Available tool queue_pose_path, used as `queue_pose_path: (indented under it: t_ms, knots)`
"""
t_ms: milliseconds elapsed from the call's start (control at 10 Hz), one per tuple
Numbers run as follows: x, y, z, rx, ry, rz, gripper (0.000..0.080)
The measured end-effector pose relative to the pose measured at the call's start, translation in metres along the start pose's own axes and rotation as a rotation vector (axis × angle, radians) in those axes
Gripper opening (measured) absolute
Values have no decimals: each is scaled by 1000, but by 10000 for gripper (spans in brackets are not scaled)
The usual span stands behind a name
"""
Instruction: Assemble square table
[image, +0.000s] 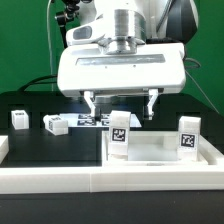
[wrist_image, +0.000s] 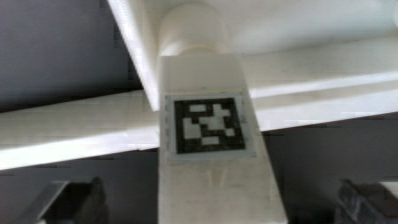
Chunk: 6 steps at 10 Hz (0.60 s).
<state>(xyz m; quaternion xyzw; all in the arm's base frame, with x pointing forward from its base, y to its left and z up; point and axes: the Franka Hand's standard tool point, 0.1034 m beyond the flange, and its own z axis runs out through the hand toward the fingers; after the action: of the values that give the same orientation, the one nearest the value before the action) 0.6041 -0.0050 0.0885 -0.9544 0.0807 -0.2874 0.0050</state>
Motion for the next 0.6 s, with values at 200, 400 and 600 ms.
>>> queue_pose_path:
  t_ms: [200,400,600]
  knots:
    - [6,-1,-5,14,-30,1,649]
    - [15,4,-11,12,-19,9,649]
    - [13,3,-11,15,-32,9,649]
